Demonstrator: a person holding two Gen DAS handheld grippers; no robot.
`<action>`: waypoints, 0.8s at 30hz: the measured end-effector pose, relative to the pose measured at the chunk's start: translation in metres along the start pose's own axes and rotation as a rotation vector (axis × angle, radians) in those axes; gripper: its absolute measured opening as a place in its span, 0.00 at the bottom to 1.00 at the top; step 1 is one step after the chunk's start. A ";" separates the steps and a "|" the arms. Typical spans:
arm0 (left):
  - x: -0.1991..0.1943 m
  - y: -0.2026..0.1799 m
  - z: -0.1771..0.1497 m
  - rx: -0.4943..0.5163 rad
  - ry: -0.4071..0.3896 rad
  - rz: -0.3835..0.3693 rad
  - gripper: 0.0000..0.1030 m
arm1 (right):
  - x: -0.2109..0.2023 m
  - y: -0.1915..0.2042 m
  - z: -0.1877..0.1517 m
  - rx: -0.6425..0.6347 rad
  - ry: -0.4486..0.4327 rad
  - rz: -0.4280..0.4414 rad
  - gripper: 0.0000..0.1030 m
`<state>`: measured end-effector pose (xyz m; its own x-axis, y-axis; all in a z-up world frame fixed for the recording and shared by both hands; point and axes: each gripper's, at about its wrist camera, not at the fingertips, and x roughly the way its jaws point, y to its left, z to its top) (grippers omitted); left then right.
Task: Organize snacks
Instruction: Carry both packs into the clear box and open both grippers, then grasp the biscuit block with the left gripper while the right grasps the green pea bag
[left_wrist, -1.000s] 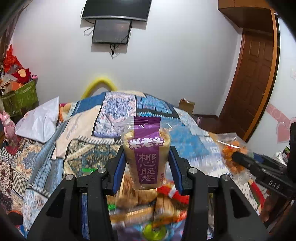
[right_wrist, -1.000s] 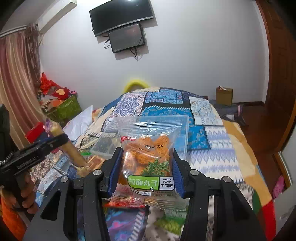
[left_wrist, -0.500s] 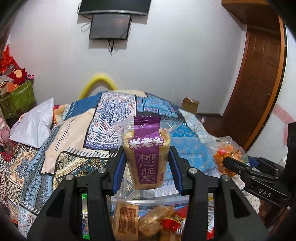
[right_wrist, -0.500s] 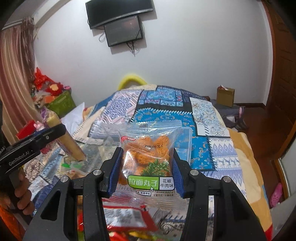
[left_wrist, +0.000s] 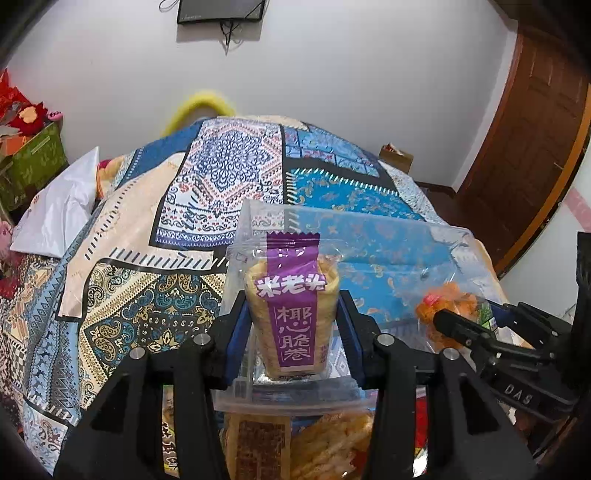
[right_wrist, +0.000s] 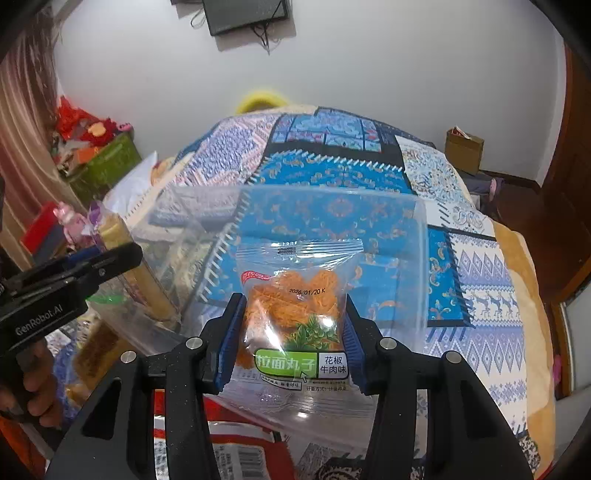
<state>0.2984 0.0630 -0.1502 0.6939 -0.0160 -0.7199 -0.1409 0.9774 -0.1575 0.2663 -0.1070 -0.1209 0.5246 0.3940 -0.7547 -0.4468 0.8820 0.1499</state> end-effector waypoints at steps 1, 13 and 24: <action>0.002 0.001 0.000 -0.010 0.008 0.001 0.45 | 0.000 0.000 0.000 -0.001 0.006 -0.007 0.46; -0.036 0.006 0.001 -0.024 -0.039 -0.023 0.62 | -0.045 -0.001 0.005 0.012 -0.090 -0.006 0.62; -0.088 0.021 -0.030 0.042 -0.046 0.001 0.62 | -0.095 -0.003 -0.017 -0.009 -0.156 -0.041 0.68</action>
<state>0.2130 0.0788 -0.1109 0.7255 -0.0066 -0.6882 -0.1124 0.9854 -0.1280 0.2057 -0.1512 -0.0609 0.6487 0.3936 -0.6513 -0.4289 0.8961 0.1143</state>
